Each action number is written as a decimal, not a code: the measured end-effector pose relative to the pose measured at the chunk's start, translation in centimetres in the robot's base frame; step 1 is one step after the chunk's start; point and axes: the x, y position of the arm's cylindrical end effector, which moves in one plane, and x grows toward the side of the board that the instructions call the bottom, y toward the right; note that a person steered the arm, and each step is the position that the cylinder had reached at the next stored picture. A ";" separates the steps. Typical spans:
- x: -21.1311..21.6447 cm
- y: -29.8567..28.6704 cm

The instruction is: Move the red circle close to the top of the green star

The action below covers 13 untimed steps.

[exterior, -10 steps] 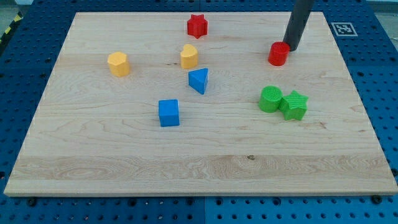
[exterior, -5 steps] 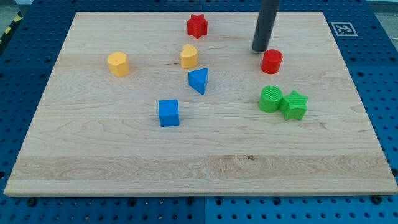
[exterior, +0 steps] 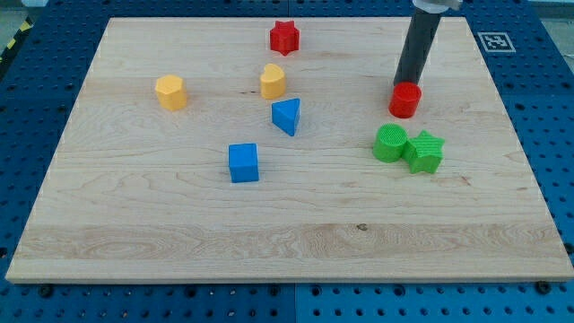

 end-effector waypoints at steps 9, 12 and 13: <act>4.5 -1.7; 5.2 0.1; 5.2 0.1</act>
